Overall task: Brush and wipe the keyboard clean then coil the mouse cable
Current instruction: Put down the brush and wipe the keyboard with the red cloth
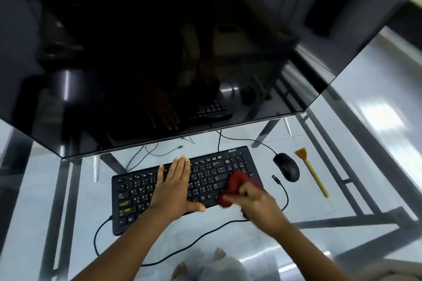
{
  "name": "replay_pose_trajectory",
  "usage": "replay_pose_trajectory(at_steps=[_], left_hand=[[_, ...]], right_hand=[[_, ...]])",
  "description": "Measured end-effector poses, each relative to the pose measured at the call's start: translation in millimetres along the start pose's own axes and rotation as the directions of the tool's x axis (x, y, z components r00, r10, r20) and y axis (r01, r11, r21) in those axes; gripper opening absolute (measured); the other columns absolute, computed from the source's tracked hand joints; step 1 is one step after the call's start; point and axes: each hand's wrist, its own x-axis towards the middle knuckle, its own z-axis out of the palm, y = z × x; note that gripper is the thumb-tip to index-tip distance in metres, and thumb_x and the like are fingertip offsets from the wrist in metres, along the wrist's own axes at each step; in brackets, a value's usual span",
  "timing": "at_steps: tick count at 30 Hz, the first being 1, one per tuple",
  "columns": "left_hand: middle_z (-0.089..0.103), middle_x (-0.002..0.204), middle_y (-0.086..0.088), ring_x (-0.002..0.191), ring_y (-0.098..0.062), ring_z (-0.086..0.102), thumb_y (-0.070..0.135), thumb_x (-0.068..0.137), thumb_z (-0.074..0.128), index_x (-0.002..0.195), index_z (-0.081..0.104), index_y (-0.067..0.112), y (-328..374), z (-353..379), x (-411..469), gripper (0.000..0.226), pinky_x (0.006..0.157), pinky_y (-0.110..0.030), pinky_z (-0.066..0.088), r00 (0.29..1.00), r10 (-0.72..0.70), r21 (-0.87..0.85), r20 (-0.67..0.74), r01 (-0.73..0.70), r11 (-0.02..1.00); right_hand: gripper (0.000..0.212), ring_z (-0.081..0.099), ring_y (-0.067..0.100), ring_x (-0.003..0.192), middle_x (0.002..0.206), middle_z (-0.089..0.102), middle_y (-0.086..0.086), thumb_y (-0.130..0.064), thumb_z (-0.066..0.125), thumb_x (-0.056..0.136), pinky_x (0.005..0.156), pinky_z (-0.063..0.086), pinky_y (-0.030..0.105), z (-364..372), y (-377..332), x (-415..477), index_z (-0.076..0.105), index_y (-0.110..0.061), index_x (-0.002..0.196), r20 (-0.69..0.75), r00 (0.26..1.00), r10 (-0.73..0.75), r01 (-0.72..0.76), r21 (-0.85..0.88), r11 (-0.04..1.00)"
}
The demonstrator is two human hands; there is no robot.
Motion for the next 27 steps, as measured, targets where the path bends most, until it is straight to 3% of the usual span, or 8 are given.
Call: replay_pose_trajectory(at_steps=[4,8,10,13,18,20,23,27], left_hand=[[-0.031,0.156,-0.001,0.142,-0.016,-0.031,0.083,0.065,0.056,0.15,-0.021,0.014,0,-1,0,0.134,0.115,-0.048,-0.017,1.0,0.003,0.008,0.004,-0.003,1.0],[-0.031,0.156,-0.001,0.141,-0.016,-0.031,0.084,0.064,0.055,0.15,-0.022,0.014,0,0,0,0.135,0.116,-0.048,-0.016,1.0,0.0,0.013,-0.001,0.0,1.0],[-0.031,0.156,-0.001,0.141,-0.017,-0.031,0.084,0.065,0.054,0.149,-0.022,0.013,1,-1,0,0.134,0.115,-0.048,-0.017,1.0,0.005,0.019,0.009,-0.005,1.0],[-0.031,0.155,-0.001,0.142,-0.017,-0.031,0.083,0.065,0.055,0.149,-0.022,0.013,1,-1,0,0.134,0.115,-0.048,-0.017,1.0,0.003,0.012,0.009,-0.003,1.0],[-0.03,0.156,-0.002,0.142,-0.017,-0.03,0.084,0.065,0.054,0.149,-0.022,0.013,0,-1,0,0.135,0.115,-0.049,-0.017,1.0,-0.001,0.025,0.001,0.001,1.0],[-0.03,0.156,-0.003,0.142,-0.018,-0.03,0.085,0.065,0.053,0.148,-0.024,0.013,1,-1,0,0.134,0.114,-0.048,-0.017,1.0,0.003,0.027,0.006,-0.003,1.0],[-0.03,0.157,-0.002,0.142,-0.017,-0.03,0.084,0.065,0.054,0.148,-0.024,0.013,0,-1,0,0.134,0.113,-0.048,-0.019,1.0,0.004,0.02,0.003,-0.004,1.0],[-0.03,0.157,-0.002,0.143,-0.017,-0.029,0.085,0.064,0.054,0.149,-0.023,0.013,0,-1,0,0.135,0.114,-0.048,-0.017,1.0,-0.003,0.024,-0.003,0.003,1.0]], right_hand=[[0.024,0.052,0.0,0.055,0.093,0.057,-0.004,-0.024,0.06,0.096,0.06,0.058,0.031,7,25,10,0.068,-0.023,0.118,-0.244,0.876,0.416,-0.411,0.074,0.908],[0.034,0.062,0.01,0.073,0.104,0.056,-0.001,-0.027,0.049,0.095,0.059,0.051,0.023,29,5,14,0.056,-0.035,0.128,0.024,0.996,0.08,-0.079,-0.061,0.995],[0.034,0.059,0.008,0.073,0.11,0.053,-0.005,-0.035,0.041,0.097,0.062,0.049,0.02,17,11,29,0.057,-0.038,0.127,-0.084,0.983,0.165,-0.167,-0.022,0.986],[0.035,0.065,0.024,0.083,0.117,0.054,0.009,-0.026,0.043,0.101,0.071,0.057,0.032,12,26,45,0.058,-0.022,0.132,-0.319,0.777,0.543,-0.539,0.108,0.835],[0.038,0.063,0.019,0.078,0.101,0.064,-0.001,-0.054,0.04,0.095,0.061,0.054,0.028,20,0,42,0.062,-0.038,0.122,-0.003,0.993,0.12,-0.12,-0.014,0.993],[0.043,0.066,0.023,0.068,0.089,0.067,0.005,-0.068,0.046,0.088,0.05,0.051,0.026,10,14,48,0.065,-0.037,0.112,-0.149,0.968,0.201,-0.221,-0.131,0.966],[0.037,0.065,0.036,0.067,0.097,0.061,0.017,-0.034,0.055,0.095,0.059,0.056,0.038,20,19,64,0.061,-0.017,0.127,-0.355,0.829,0.432,-0.476,-0.041,0.879],[0.034,0.057,0.015,0.061,0.091,0.056,0.006,-0.023,0.064,0.092,0.057,0.055,0.032,27,-2,71,0.062,-0.017,0.126,-0.108,0.992,0.066,-0.081,-0.145,0.986]])
